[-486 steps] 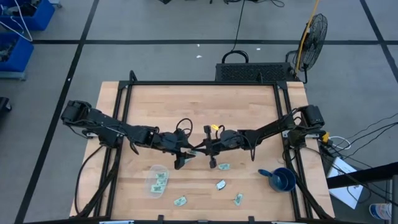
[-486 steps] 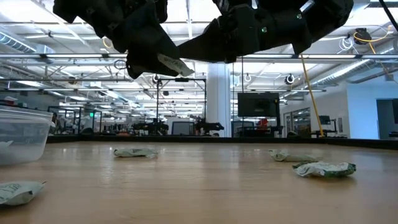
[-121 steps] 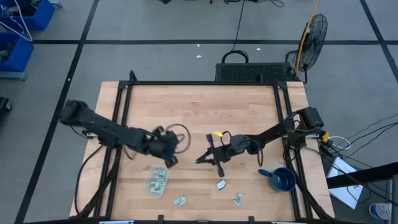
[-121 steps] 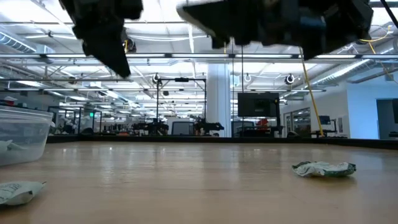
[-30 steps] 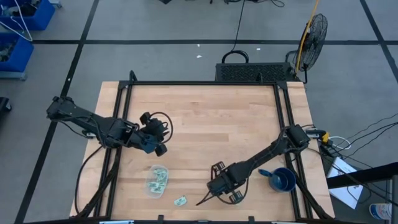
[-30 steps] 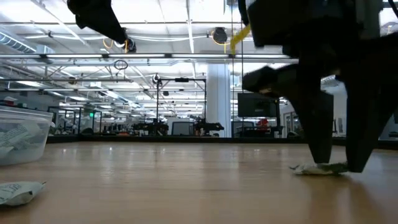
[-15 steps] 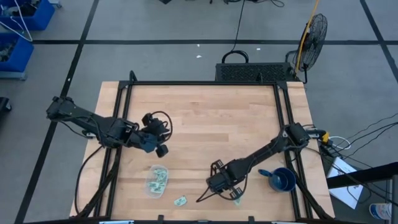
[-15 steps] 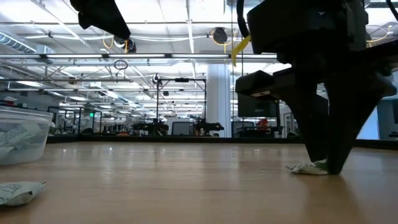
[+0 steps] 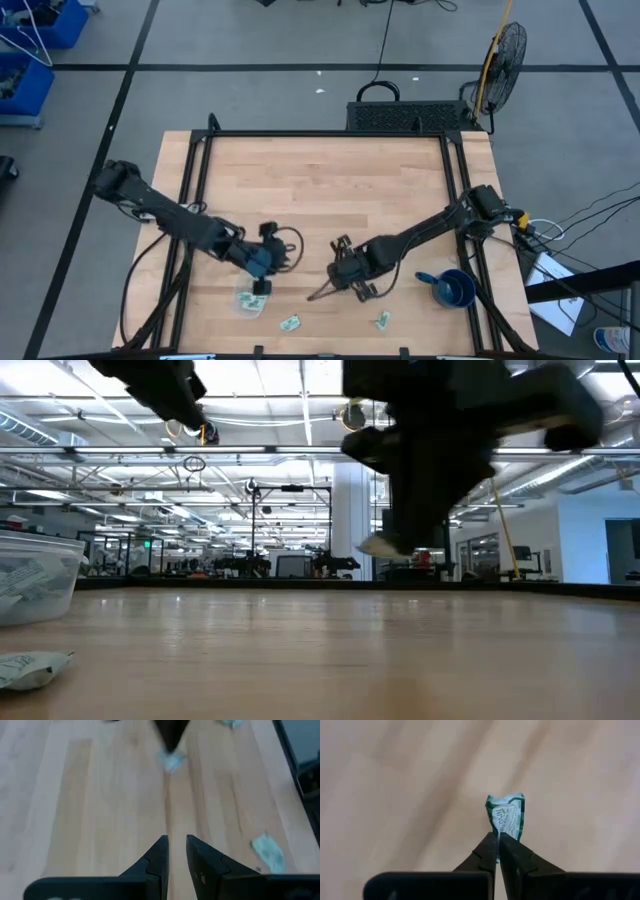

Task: Pick and place Stevia / Truvia into bins
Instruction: Put the truvia packet into the transparent container

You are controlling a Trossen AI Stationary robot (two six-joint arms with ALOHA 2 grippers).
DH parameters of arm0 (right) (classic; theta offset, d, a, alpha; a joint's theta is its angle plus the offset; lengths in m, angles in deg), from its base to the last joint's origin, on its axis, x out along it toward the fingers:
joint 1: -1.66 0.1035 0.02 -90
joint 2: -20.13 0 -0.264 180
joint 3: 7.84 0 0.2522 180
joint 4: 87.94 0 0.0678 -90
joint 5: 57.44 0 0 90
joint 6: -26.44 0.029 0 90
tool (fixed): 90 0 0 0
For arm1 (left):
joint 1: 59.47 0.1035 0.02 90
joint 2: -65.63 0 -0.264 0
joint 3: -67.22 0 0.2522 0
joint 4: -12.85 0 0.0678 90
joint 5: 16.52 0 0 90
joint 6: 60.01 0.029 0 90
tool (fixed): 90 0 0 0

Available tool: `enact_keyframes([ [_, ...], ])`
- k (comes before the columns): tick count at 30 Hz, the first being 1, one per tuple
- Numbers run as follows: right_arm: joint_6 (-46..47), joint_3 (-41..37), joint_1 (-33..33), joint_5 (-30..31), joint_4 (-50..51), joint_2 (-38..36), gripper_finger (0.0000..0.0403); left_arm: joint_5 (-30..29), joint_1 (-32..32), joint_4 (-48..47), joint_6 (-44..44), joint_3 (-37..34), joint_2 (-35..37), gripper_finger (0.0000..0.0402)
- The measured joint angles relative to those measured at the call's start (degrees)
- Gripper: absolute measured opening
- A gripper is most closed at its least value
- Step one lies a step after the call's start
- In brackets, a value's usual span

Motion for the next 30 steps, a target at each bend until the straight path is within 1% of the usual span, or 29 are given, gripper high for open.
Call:
enact_keyframes([
  [3, -0.5, 0.0, -2.5, -0.4, -4.5, -0.2, 0.0004, -3.1, -0.9, 7.6, 0.8, 0.0, -4.5, 0.0072],
  [6, -4.0, 0.0, -4.6, -4.1, -7.9, -0.2, 0.0004, -5.8, -1.6, 11.7, 7.1, 0.0, -8.9, 0.0072],
  [10, -4.2, 0.0, -7.3, -9.5, -12.2, -0.3, 0.0008, -8.0, -1.6, 13.4, 13.0, 0.0, -13.2, 0.0072],
  [15, -2.5, 0.0, -9.4, -16.3, -14.2, -0.3, 0.001, -13.5, -1.6, 14.8, 13.9, 0.0, -15.0, 0.0072],
  [21, -1.9, 0.0, -9.7, -16.4, -15.7, -0.3, 0.001, -13.4, -1.2, 14.8, 15.1, 0.0, -15.0, 0.0072],
  [26, -0.9, 0.0, -9.6, -16.5, -18.8, -0.3, 0.0011, -11.9, -1.1, 15.3, 15.7, 0.0, -15.0, 0.0072],
  [30, -1.1, 0.0, -9.6, -16.4, -19.0, -0.3, 0.0008, -11.8, -1.1, 15.0, 15.6, 0.0, -15.0, 0.0072],
])
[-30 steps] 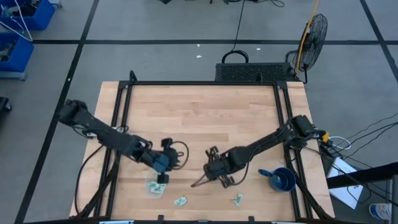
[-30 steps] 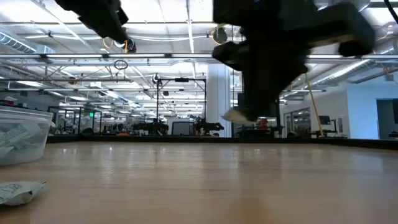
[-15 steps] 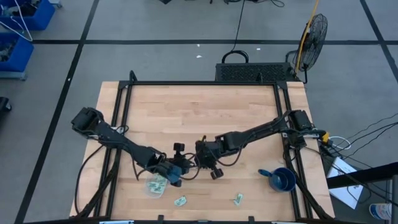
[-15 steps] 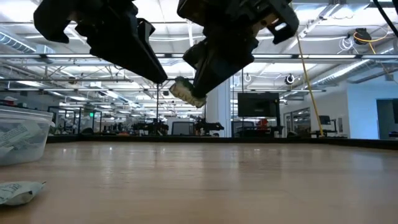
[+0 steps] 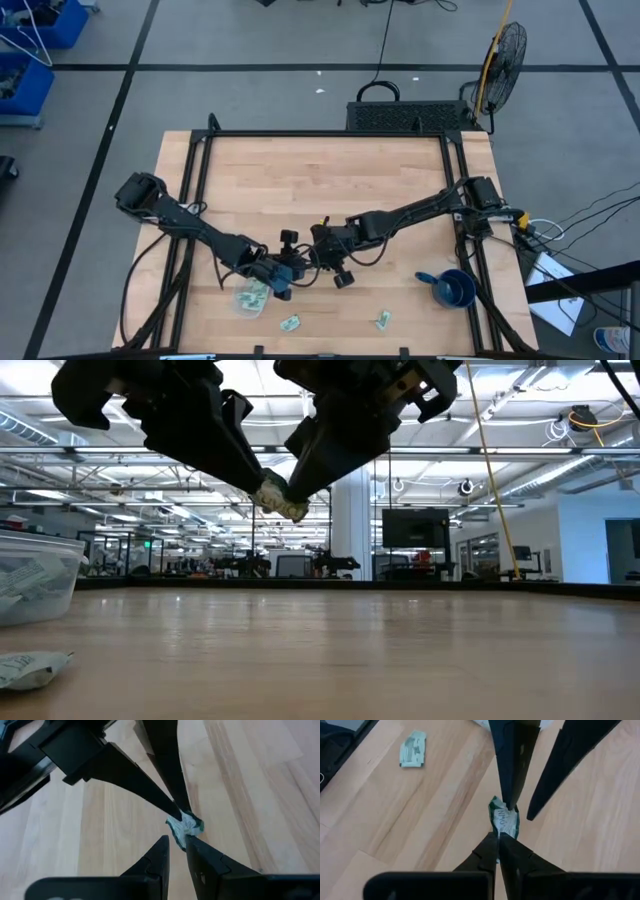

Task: Pick and place Stevia / Truvia into bins
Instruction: Put the truvia packet into the transparent container

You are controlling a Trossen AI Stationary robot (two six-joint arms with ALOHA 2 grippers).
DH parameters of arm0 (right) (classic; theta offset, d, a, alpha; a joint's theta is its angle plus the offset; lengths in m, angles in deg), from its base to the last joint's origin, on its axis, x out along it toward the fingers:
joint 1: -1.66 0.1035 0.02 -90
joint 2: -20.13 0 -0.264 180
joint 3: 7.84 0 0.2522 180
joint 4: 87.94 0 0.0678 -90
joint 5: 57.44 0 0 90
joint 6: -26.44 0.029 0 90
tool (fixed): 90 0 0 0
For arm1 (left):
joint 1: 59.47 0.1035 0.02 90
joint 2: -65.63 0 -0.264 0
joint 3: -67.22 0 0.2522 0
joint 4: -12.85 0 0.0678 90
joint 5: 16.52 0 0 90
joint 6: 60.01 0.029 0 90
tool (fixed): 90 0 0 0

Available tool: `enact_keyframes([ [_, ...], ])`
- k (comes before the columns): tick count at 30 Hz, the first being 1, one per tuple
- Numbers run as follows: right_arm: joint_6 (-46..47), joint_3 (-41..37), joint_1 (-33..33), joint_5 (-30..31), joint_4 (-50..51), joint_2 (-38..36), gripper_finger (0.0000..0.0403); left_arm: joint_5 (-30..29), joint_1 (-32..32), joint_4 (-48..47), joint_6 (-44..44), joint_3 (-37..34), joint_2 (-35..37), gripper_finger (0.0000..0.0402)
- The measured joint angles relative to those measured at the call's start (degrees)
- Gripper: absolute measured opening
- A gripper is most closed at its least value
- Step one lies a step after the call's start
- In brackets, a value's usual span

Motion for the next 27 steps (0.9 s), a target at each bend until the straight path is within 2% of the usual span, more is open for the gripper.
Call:
enact_keyframes([
  [10, 0.8, 0.0, 0.1, 0.0, 4.6, 0.0, 0.0008, 0.3, -0.3, -0.5, -0.2, 0.0, 1.0, 0.0072],
  [16, 1.4, 0.1, 0.1, 0.1, 0.2, 0.0, 0.0008, 1.1, 0.2, 0.8, -1.1, 0.1, -0.5, 0.0072],
  [27, 1.9, 0.1, 0.2, 0.0, 0.8, 0.0, 0.0008, 0.0, -0.1, 0.5, -0.1, 0.0, -0.5, 0.0072],
])
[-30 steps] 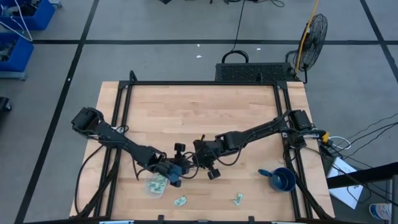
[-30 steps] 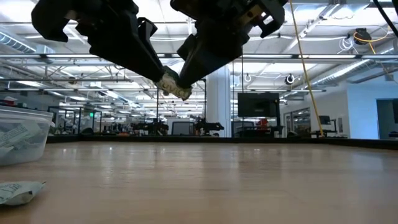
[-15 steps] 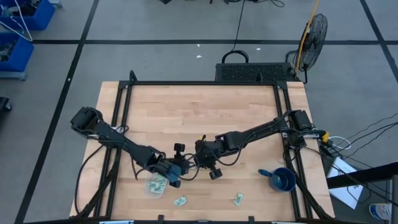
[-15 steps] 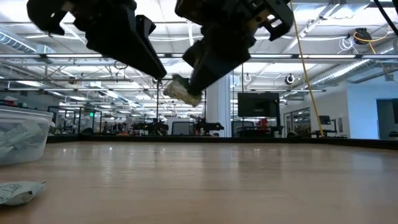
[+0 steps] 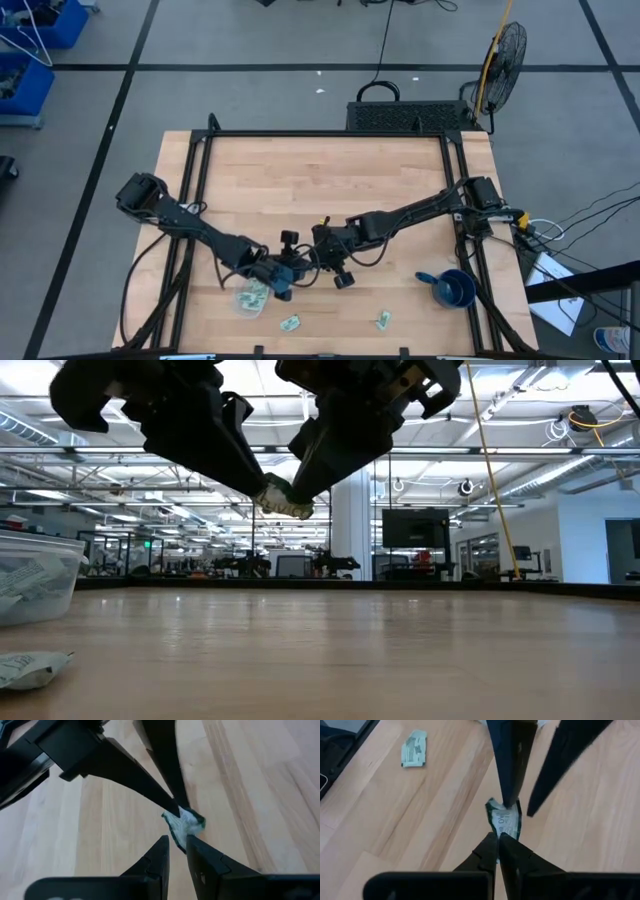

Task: Pick and place Stevia / Truvia into bins
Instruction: Put the truvia packet into the transparent container

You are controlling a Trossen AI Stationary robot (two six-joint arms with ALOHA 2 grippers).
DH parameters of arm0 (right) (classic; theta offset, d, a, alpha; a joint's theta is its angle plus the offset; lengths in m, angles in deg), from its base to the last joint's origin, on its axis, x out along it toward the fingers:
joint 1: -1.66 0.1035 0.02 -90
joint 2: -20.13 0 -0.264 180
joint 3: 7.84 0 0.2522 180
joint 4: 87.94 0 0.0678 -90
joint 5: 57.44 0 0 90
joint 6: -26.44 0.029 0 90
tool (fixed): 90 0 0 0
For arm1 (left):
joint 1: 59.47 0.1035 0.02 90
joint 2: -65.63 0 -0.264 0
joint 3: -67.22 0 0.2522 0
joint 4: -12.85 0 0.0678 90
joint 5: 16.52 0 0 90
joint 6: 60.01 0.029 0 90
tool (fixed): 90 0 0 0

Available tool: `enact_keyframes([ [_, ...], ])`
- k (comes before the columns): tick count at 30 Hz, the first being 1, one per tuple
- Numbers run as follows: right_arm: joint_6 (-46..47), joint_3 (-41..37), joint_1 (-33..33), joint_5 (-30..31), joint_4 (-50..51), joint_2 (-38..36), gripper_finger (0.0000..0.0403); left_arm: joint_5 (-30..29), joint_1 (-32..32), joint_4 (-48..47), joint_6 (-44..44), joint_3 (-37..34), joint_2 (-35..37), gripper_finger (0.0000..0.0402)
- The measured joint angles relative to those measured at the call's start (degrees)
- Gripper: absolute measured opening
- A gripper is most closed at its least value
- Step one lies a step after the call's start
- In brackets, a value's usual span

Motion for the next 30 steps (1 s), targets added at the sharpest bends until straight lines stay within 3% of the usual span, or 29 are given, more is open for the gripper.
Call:
enact_keyframes([
  [6, -0.1, 0.0, 0.0, 0.0, 0.1, 0.0, 0.0008, 1.4, -0.4, -0.1, -0.2, 0.0, 0.0, 0.0081],
  [14, -0.2, 0.0, 0.0, 0.0, 0.6, 0.0, 0.0007, 0.3, -1.2, -0.1, -0.5, 0.0, 0.0, 0.0159],
  [18, -0.2, 0.0, 0.0, 0.0, -0.6, 0.0, 0.0008, -1.8, -1.9, 0.1, -1.8, 0.0, 0.0, 0.0178],
  [23, 2.7, 0.0, 0.0, 0.0, -7.0, 0.0, 0.0007, -2.1, -1.7, 0.8, -2.9, 0.0, -0.8, 0.0167],
  [30, 2.8, 0.0, 0.0, 0.0, -7.8, 0.0, 0.0007, -4.1, -2.4, 1.3, -2.8, 0.0, -0.7, 0.0122],
])
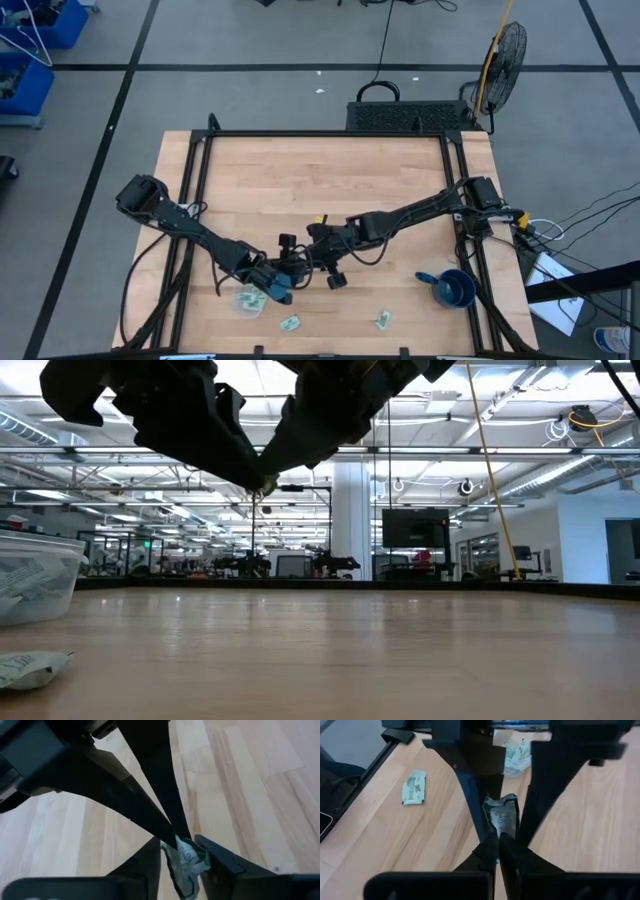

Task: Pick and place Stevia / Truvia into bins
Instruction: Put the truvia packet into the transparent container

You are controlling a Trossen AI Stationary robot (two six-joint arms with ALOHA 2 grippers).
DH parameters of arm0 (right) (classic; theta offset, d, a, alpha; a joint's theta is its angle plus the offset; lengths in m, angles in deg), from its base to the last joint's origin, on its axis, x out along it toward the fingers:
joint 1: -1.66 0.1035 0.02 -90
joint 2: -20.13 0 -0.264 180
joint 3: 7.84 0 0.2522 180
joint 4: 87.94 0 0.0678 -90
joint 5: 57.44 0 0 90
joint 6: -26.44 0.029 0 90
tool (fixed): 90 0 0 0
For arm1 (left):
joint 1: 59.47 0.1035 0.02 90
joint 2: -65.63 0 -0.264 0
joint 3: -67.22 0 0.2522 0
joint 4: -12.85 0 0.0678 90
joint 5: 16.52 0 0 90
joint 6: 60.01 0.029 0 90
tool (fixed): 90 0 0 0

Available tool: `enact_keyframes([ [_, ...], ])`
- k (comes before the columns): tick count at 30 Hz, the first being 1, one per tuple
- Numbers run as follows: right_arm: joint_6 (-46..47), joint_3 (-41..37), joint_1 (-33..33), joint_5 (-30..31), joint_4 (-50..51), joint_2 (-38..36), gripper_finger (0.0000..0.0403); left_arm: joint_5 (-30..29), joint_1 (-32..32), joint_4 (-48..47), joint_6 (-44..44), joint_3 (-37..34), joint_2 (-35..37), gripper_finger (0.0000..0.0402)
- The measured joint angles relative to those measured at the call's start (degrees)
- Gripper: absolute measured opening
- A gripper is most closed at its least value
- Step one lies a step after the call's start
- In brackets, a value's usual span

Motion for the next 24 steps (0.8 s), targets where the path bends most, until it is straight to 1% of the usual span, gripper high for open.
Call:
enact_keyframes([
  [7, 0.0, 0.0, 0.0, 0.0, -0.4, 0.0, 0.0013, 0.0, 0.0, -0.1, 0.0, 0.0, 0.0, 0.0059],
  [10, -0.1, 0.0, 0.0, -0.1, -0.3, 0.0, 0.0025, 0.0, 0.0, -0.2, 0.0, 0.0, 0.0, 0.0036],
  [13, -1.0, 0.0, 0.0, -0.2, -0.3, 0.0, 0.0045, 0.0, 0.0, -0.4, 0.0, 0.0, 0.0, 0.0021],
  [17, -1.3, 0.0, 0.1, -0.2, -0.1, 0.0, 0.0082, -0.1, 0.0, -0.7, 0.0, 0.0, 0.0, 0.0018],
  [20, -1.3, 0.0, 0.1, 0.1, 0.6, 0.0, 0.0107, -0.3, -0.2, -1.8, -0.4, 0.0, 0.0, 0.003],
  [22, -1.3, 0.0, 0.1, 1.6, 3.2, 0.0, 0.0119, 0.3, -0.6, -4.6, -1.1, 0.0, 0.6, 0.0034],
  [24, -1.3, 0.0, 0.2, 3.9, 6.1, 0.0, 0.0128, 2.5, -1.4, -8.5, -3.0, 0.0, 1.6, 0.003],
])
